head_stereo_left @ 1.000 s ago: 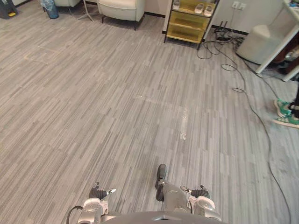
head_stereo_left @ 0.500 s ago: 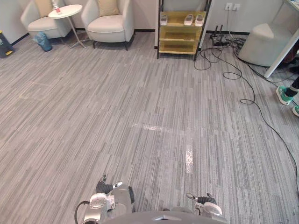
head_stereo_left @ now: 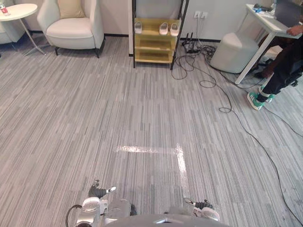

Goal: Pick up cushions and gather them together orderly.

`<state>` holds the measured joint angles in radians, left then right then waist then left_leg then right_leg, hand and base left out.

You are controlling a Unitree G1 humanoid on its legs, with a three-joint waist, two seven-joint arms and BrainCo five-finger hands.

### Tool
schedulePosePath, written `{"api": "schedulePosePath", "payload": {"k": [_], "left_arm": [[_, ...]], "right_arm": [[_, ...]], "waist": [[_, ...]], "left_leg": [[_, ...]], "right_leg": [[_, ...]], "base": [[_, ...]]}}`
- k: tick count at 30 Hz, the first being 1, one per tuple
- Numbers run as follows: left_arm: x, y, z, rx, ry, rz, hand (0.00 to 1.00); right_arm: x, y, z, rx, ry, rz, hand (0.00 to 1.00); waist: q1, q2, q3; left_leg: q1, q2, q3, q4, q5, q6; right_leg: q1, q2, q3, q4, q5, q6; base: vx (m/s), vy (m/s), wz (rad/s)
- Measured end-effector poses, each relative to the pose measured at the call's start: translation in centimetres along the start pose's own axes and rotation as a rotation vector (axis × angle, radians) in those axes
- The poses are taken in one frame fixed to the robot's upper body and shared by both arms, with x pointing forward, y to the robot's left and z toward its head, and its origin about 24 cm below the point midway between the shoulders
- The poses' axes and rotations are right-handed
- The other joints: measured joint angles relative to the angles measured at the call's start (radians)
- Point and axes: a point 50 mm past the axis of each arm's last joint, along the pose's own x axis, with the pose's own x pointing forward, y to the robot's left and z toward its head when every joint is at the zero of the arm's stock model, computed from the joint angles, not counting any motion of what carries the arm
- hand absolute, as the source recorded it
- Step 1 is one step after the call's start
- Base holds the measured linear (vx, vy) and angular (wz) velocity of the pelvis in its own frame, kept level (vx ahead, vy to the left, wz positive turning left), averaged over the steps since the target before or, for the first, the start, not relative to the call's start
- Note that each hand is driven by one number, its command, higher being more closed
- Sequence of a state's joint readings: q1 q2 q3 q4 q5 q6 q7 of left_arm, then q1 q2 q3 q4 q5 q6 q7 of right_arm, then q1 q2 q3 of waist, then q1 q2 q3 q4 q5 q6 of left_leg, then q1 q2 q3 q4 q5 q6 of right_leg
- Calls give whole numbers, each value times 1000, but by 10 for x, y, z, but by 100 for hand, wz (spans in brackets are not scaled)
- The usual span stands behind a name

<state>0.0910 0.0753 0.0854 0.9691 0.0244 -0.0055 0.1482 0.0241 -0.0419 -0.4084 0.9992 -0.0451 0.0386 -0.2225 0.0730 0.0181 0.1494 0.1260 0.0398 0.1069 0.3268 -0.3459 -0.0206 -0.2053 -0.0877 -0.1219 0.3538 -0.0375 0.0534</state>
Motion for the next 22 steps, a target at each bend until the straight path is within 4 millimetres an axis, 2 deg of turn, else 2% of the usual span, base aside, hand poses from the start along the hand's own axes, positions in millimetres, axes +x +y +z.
{"api": "schedulePosePath", "payload": {"k": [3, 5, 6, 7, 10, 12, 14, 15, 16, 17, 20, 22], "left_arm": [[-4, -13, -10, -20, 32, -26, 0], [-4, -13, -10, -19, 32, -30, 0], [-4, -13, -9, -19, 30, -32, 0], [-3, -12, -9, -17, 28, -32, 0], [-4, -10, -10, -17, 27, -32, 0], [-5, -9, -12, -12, 33, -37, 0], [-5, -9, -13, -6, 37, -38, 0], [-4, -9, -13, 6, 36, -42, 0], [-3, -4, -12, 18, 35, -32, 0], [-2, -1, -11, 25, 32, -26, 0], [-2, 3, -14, 32, 46, -19, 0], [-3, 3, -17, 30, 57, -18, 0]], "right_arm": [[3, -14, 0, -16, 2, -34, 0], [3, -17, -1, -16, 4, -40, 0], [3, -19, -3, -18, 13, -44, 0], [2, -21, -9, -23, 32, -49, 0], [2, -23, -14, -28, 49, -53, 0], [2, -23, -15, -27, 52, -52, 0], [2, -23, -15, -27, 53, -53, 0], [2, -24, -15, -26, 52, -55, 0], [2, -22, -16, -28, 55, -50, 0], [1, -20, -19, -31, 61, -44, 0], [-1, -16, -21, -21, 69, -37, 0], [-1, -17, -22, -19, 72, -38, 0]], "waist": [[3, 55, -22], [0, 66, -20], [0, 65, -16], [10, 61, -12], [17, 61, -10], [18, 60, -10], [17, 59, -9], [18, 59, -5], [31, 46, -8], [32, 19, -8], [36, 7, -6], [34, 9, -5]], "left_leg": [[-15, 62, -50, 0, 2, -27], [-62, 83, -81, 86, 10, -41], [-107, 99, -90, 198, 25, -61], [-161, 119, -93, 335, 52, -61], [-227, 137, -54, 428, 51, -54], [-259, 134, -38, 371, 48, -53], [-260, 118, -26, 205, 62, -70], [-248, 105, -24, 113, 104, -53], [-214, 70, -3, 51, 127, -46], [-194, 43, 2, 15, 141, -30], [-182, 13, 6, -1, 146, -21], [-143, -7, 8, -30, 149, -16]], "right_leg": [[3, 44, -51, -7, -51, -30], [30, 58, -80, -29, -62, -41], [67, 65, -103, -52, -68, -51], [118, 70, -123, -77, -75, -61], [187, 72, -136, -119, -90, -66], [208, 69, -133, -144, -85, -59], [215, 55, -125, -149, -79, -33], [218, 52, -118, -147, -82, -13], [224, 32, -95, -162, -74, 2], [241, 15, -90, -206, -56, 15], [266, -2, -81, -259, -33, 20], [294, -17, -75, -276, -33, 20]], "base": [[298, -273, 35], [191, -214, 45], [162, -164, 56], [151, -139, 48], [128, -58, 20], [108, 46, -6], [103, 139, -10], [121, 176, -10], [160, 194, -5], [152, 139, -4], [141, 159, 4], [59, 68, 2]]}}
